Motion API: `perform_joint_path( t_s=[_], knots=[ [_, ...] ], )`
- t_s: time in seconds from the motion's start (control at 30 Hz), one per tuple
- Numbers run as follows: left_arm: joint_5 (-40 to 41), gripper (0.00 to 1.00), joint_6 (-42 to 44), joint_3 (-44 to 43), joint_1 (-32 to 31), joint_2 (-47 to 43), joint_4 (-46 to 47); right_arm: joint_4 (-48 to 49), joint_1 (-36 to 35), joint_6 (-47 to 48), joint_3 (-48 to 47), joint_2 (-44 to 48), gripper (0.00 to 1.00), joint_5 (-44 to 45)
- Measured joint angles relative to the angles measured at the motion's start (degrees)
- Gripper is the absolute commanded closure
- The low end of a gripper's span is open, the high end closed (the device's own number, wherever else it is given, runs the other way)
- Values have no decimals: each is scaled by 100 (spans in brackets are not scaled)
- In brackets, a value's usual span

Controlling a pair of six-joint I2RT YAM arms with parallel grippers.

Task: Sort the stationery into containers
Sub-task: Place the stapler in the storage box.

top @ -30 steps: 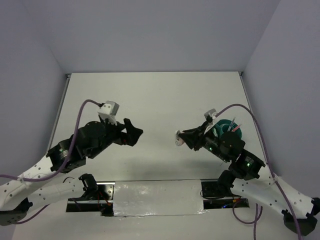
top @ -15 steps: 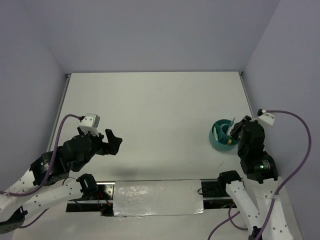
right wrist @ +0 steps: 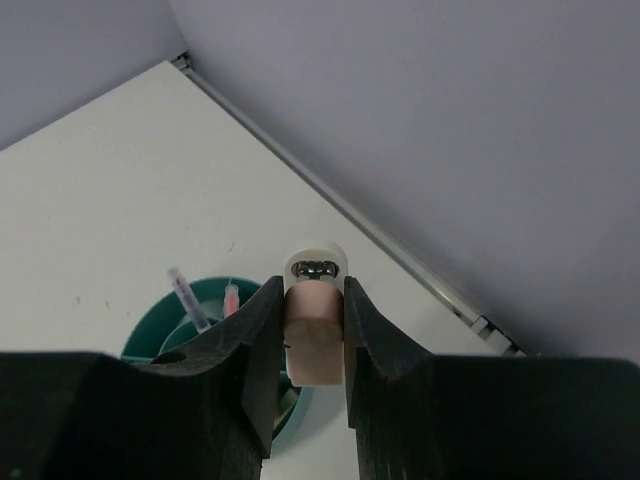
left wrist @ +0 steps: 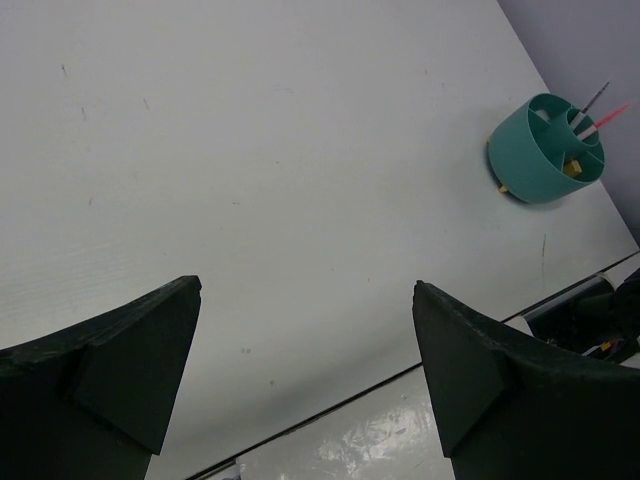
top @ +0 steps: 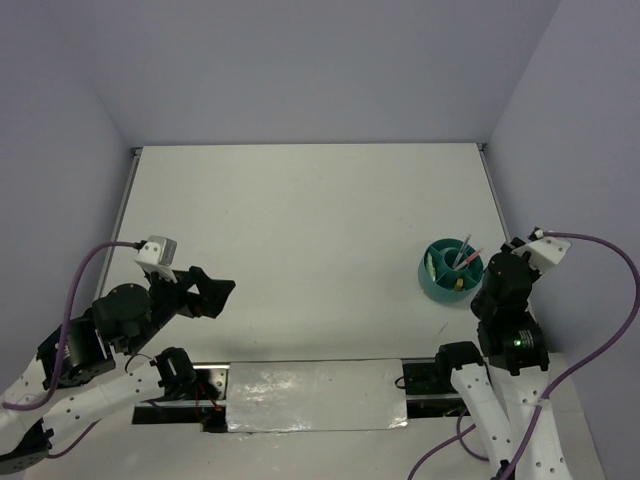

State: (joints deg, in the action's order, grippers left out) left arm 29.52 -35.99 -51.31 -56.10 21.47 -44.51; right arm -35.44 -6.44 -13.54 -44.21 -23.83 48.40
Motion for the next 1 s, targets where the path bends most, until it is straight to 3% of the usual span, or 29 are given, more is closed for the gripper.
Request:
perform_joint_path(
  t_s=[0.13,0.27,0.4,0.7,1.0],
  knots=[
    [-35,1,2,9,-55,2,2,520,348,302,505,2,100,-197],
    [-70,1,4,11,-155,2,4,671,1311,232,485,-599,100,-925],
    [-90,1,4,11,-192,0,7,802,1733,66,514,-1023,100,-1665],
    [-155,1,85,37,-278,0,101,1237,1923,-59,817,-940,100,-2470],
    [-153,1,127,96,-481,-107,131,1215,1926,-297,1027,-824,100,-2358]
  ],
)
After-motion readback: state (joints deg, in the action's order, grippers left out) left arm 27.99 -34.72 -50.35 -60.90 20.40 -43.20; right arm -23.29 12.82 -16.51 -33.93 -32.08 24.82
